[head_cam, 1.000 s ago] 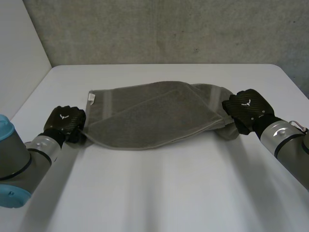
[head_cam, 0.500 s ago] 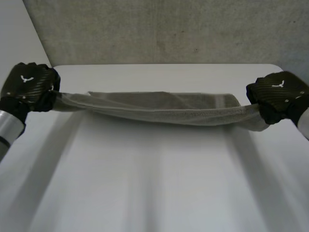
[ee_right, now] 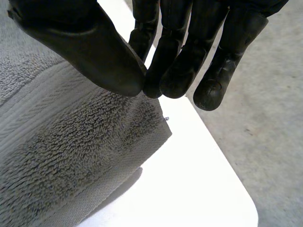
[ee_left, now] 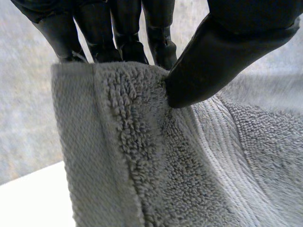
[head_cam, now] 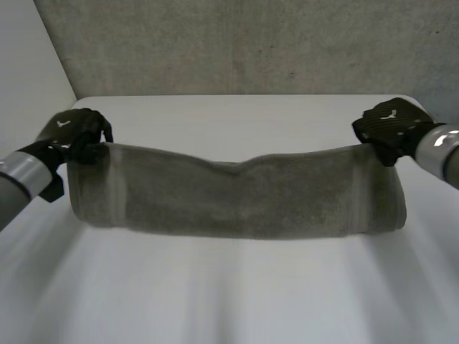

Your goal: Fold the towel.

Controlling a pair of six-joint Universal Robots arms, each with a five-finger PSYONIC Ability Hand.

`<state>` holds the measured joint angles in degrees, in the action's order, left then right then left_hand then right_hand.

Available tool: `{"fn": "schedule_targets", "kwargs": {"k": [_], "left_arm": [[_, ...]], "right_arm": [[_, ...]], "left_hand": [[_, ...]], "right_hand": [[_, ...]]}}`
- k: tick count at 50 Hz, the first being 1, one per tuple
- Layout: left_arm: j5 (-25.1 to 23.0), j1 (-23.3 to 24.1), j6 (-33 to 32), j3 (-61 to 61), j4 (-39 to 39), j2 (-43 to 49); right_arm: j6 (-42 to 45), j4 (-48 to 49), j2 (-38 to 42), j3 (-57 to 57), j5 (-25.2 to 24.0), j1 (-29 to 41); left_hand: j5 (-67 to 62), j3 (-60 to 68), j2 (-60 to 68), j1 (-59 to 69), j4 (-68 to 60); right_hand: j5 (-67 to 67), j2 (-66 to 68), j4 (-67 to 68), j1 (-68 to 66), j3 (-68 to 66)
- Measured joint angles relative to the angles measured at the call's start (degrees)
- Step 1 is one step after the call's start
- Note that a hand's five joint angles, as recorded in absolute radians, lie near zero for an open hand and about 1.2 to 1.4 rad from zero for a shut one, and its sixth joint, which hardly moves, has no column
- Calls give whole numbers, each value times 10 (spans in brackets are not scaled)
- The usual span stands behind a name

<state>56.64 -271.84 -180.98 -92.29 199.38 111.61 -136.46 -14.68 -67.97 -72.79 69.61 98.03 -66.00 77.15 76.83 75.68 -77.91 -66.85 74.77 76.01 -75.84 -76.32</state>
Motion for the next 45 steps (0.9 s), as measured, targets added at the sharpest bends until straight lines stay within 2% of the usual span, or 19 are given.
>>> {"fn": "schedule_targets", "kwargs": {"k": [7,16,18,20,21,22,24,25,28,34,45], "left_arm": [[54,33,-1,123,-41,121],[106,49,-1,237,-74,216],[118,54,-1,262,-83,235],[124,57,-1,276,-89,244],[129,59,-1,284,-95,250],[132,60,-1,288,-98,252],[141,63,-1,298,-111,257],[146,66,-1,301,-118,259],[154,72,0,302,-130,257],[160,80,2,278,-144,234],[157,70,3,146,-133,116]], "right_arm": [[5,6,130,121,29,33],[4,17,247,231,53,43],[4,19,274,255,61,44],[3,23,288,268,66,44],[2,28,296,276,70,45],[1,32,300,280,72,45],[-5,48,308,287,80,47],[-11,58,310,288,85,49],[-29,82,307,283,101,55],[-73,113,257,228,128,60],[-87,114,118,39,126,55]], "left_hand": [[0,0,0,1,0],[0,-1,0,1,2],[61,-69,-67,-56,76],[197,-204,-217,-200,214],[316,-319,-323,-304,331],[377,-377,-383,-364,390],[555,-551,-555,-537,561],[591,-587,-593,-575,595],[612,-605,-607,-588,611],[612,-605,-607,-588,611],[612,-605,-607,-588,611]], "right_hand": [[-1,0,0,0,0],[-1,0,0,0,0],[-1,0,0,0,0],[11,-9,-10,12,10],[90,-88,-83,94,82],[147,-135,-138,139,138],[355,-336,-333,340,334],[475,-461,-443,461,457],[632,-599,-601,600,607],[635,-612,-615,628,625],[635,-612,-615,628,625]]}}
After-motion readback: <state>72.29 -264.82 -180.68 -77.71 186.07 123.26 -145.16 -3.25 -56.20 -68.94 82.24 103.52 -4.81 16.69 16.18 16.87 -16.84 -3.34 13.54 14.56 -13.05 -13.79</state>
